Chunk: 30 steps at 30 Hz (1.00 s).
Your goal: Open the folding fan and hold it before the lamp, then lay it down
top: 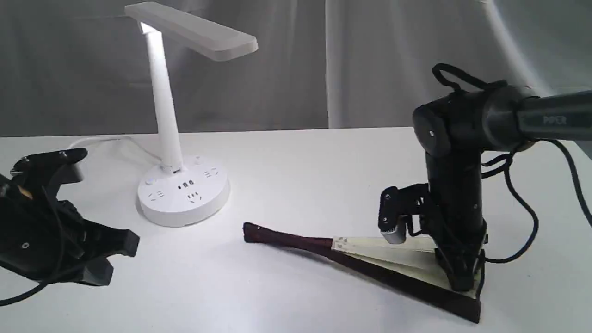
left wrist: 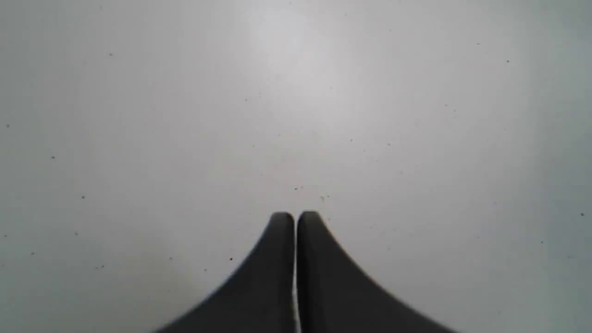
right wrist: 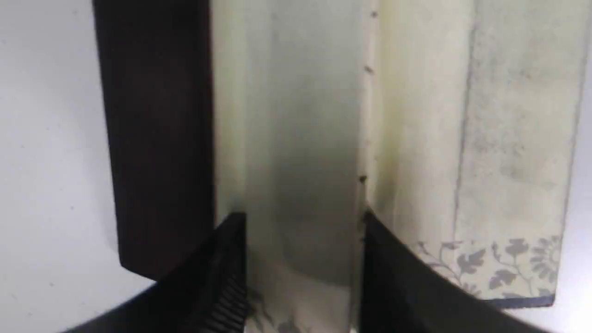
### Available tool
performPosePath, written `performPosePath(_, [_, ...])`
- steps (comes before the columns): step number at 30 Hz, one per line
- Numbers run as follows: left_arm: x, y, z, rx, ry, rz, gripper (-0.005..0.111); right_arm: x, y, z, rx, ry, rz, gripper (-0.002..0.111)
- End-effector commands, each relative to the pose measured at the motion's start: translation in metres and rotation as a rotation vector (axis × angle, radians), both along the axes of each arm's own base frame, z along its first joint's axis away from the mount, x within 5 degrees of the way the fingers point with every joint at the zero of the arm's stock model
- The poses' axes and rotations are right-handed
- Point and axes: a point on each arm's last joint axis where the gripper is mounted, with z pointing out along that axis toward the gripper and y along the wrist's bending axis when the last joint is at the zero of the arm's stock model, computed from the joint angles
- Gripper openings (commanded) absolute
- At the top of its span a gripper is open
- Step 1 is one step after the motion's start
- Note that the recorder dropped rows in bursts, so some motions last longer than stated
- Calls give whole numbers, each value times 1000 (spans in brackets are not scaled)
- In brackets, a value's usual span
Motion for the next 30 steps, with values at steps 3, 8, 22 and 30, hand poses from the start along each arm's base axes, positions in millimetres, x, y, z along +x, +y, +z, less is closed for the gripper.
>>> performPosePath(3, [1,-2,2,-9,-8,-2,0,2,0,3,36,-2,184,29])
performPosePath(8, [1,-2,2,-9,-8,-2,0,12,-1,3,24,-81,331,29])
performPosePath(22, [1,-2,2,-9,-9,-1,0,37,6,7,-17,-327,585,29])
performPosePath(30, [1,-2,2,-9,-9,-1,0,37,10,13,30,-372,505,30])
